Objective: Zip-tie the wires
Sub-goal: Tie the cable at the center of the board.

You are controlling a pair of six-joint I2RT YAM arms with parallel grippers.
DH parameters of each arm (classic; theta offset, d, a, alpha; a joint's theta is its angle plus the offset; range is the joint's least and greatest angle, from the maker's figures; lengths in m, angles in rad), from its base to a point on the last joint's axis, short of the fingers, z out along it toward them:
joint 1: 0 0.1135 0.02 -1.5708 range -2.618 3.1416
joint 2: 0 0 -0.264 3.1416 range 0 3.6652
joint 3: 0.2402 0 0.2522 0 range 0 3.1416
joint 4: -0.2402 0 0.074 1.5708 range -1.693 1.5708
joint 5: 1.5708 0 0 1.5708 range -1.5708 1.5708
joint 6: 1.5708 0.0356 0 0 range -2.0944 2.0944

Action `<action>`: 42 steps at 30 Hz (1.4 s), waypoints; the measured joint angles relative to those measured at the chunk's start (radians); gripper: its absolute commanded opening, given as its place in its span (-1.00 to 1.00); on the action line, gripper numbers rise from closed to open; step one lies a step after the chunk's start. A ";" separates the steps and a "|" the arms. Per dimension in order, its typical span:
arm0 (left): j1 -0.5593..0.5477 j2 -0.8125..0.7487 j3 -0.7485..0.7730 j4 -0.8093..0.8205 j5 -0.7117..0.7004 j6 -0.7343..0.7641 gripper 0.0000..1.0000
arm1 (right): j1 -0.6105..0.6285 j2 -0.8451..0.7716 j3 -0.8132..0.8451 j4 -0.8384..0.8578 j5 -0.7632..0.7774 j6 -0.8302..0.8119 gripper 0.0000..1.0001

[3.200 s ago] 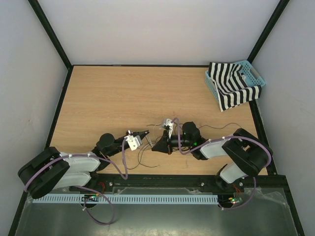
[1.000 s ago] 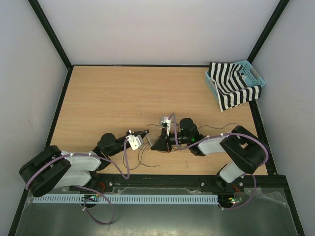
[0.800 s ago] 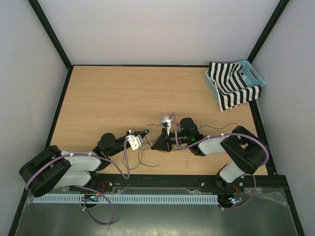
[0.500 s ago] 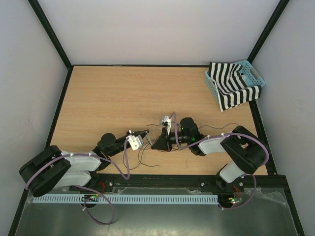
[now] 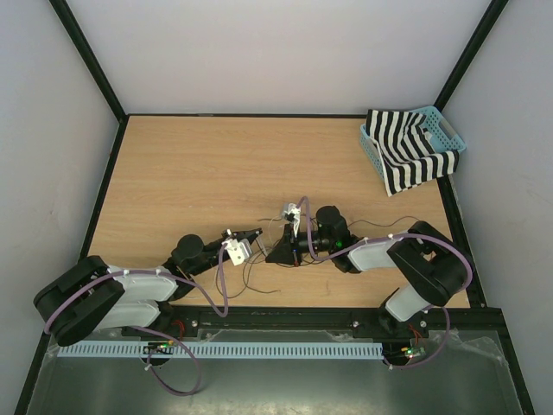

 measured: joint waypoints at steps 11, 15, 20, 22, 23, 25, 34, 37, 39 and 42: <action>-0.007 0.010 0.000 0.001 -0.002 0.016 -1.00 | -0.011 0.000 0.016 -0.021 -0.013 0.008 -1.00; -0.015 0.024 0.000 0.000 -0.008 0.028 -1.00 | -0.013 0.000 0.021 -0.037 -0.020 0.012 -1.00; -0.023 0.034 0.000 0.001 -0.012 0.040 -1.00 | -0.014 0.000 0.033 -0.051 -0.021 0.023 -1.00; -0.024 0.037 0.000 0.001 -0.016 0.043 -1.00 | -0.014 0.000 0.040 -0.054 -0.021 0.030 -1.00; -0.026 0.038 0.000 0.001 -0.017 0.045 -1.00 | -0.015 0.001 0.047 -0.057 -0.021 0.034 -1.00; -0.027 0.041 0.000 0.001 -0.020 0.047 -1.00 | -0.016 0.001 0.060 -0.059 -0.021 0.045 -1.00; -0.034 0.047 0.000 0.012 -0.043 0.057 -1.00 | -0.021 0.010 0.094 -0.094 -0.020 0.087 -1.00; -0.038 0.057 0.000 0.016 -0.048 0.063 -1.00 | -0.027 0.016 0.109 -0.113 -0.021 0.098 -1.00; -0.039 0.062 0.000 0.018 -0.052 0.066 -1.00 | -0.031 0.017 0.117 -0.120 -0.020 0.101 -1.00; -0.043 0.064 0.000 0.023 -0.056 0.071 -1.00 | -0.040 0.017 0.124 -0.130 -0.020 0.119 -1.00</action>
